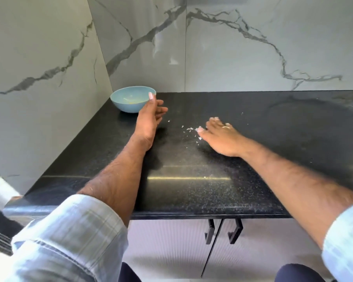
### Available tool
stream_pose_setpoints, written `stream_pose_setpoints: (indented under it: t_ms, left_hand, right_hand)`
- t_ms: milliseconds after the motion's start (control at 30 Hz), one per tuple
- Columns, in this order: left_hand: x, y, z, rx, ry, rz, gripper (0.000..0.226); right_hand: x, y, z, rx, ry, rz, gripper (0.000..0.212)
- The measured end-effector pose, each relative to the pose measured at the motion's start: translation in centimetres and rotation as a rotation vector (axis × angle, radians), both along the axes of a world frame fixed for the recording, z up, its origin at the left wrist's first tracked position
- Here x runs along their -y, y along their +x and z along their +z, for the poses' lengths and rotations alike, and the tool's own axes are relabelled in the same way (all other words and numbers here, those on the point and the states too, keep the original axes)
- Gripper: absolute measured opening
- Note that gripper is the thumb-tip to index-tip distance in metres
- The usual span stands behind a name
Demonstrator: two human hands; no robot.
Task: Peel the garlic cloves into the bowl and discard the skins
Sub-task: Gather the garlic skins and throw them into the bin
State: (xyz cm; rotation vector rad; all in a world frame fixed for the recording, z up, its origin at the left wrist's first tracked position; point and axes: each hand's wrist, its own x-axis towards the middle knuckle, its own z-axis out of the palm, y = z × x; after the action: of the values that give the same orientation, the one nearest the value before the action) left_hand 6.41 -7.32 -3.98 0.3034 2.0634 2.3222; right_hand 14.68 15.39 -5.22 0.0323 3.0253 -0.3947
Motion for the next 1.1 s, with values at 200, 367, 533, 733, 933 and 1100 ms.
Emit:
stream_pose_setpoints:
  t_ms: [200,367,533,733,933,1100]
  left_hand:
    - [0.5,-1.1,-0.6,-0.006,0.071,0.004,0.067]
    - [0.2,-1.6,-0.8,-0.006,0.056,-0.027,0.066]
    - [-0.1,-1.6,-0.7,-0.018,-0.004,-0.047,0.074]
    - [-1.2,-2.0,-0.7,-0.043,-0.157,-0.048,0.078]
    - [-0.4,-2.0,-0.7,-0.04,-0.054,0.0,0.075]
    - [2.1,-2.8,-0.5,-0.068,0.041,0.193,0.074]
  right_hand:
    - [-1.0,0.3,1.5,-0.056,-0.597,0.137,0.056]
    - [-10.8,-1.1,1.0,-0.223,-0.194,-0.297,0.068]
    - [-10.7,-3.9,0.0,-0.011,0.023,-0.26,0.089]
    - [-3.1,-2.9,0.3,0.005,0.026,0.022,0.083]
    - [-0.3,-1.1,1.2,0.072,-0.342,0.193,0.063]
    - [1.5,-3.8,2.5,-0.123,-0.686,0.226,0.032]
